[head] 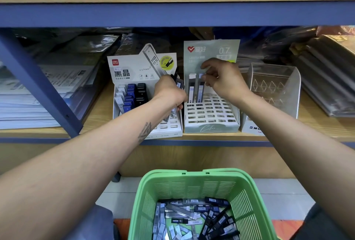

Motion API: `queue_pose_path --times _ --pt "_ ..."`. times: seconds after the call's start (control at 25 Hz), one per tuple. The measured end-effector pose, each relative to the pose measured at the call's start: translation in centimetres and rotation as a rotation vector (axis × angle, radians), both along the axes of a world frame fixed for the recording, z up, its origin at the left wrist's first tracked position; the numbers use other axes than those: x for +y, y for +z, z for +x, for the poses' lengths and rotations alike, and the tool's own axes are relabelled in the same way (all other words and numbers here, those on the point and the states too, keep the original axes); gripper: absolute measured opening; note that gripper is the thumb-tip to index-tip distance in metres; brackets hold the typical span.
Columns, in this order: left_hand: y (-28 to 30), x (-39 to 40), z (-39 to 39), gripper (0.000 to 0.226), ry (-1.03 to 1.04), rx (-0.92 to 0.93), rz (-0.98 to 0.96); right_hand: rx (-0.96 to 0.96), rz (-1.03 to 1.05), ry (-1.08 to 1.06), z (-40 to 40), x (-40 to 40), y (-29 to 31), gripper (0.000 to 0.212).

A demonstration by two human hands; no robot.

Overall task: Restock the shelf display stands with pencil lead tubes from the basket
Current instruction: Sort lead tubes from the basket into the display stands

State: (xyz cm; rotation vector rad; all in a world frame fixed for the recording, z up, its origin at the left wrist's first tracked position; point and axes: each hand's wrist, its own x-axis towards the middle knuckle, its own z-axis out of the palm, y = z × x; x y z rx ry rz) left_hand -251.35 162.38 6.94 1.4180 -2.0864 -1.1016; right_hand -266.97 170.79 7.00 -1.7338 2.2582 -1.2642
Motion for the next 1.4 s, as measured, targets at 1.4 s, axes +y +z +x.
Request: queue_pose_path --times 1.4 --pt "1.2 2.3 4.7 0.038 -0.285 0.543 0.631 -1.032 -0.096 0.123 5.3 4.1 1.6 0.009"
